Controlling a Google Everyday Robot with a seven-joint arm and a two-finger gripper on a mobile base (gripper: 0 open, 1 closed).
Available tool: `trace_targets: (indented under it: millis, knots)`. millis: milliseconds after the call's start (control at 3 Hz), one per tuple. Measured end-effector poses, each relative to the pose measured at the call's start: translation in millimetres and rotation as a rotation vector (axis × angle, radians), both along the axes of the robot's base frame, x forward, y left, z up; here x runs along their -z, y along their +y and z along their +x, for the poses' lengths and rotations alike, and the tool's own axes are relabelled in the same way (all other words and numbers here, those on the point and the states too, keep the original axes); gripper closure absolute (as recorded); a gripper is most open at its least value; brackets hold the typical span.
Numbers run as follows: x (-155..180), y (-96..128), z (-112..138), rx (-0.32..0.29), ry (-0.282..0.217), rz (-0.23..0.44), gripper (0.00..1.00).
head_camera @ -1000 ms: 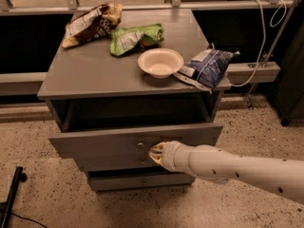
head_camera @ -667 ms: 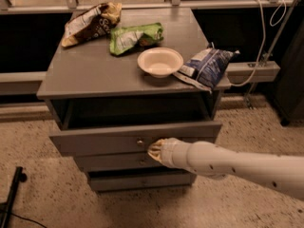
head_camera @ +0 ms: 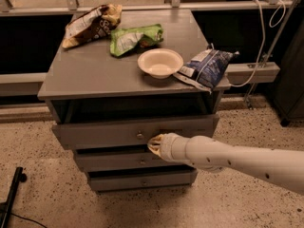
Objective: Close top drawer
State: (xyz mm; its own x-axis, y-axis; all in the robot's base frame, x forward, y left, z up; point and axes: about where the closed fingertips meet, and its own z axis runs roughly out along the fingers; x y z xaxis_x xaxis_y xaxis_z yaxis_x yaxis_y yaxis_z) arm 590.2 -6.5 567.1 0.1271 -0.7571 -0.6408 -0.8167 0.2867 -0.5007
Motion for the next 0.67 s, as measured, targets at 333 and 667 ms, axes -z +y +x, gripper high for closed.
trace_targets:
  millis: [333, 667]
  knots:
    - [0, 0, 0, 0.0, -0.001, 0.0, 1.0]
    - [-18, 5, 0, -0.028, -0.067, -0.017, 1.0]
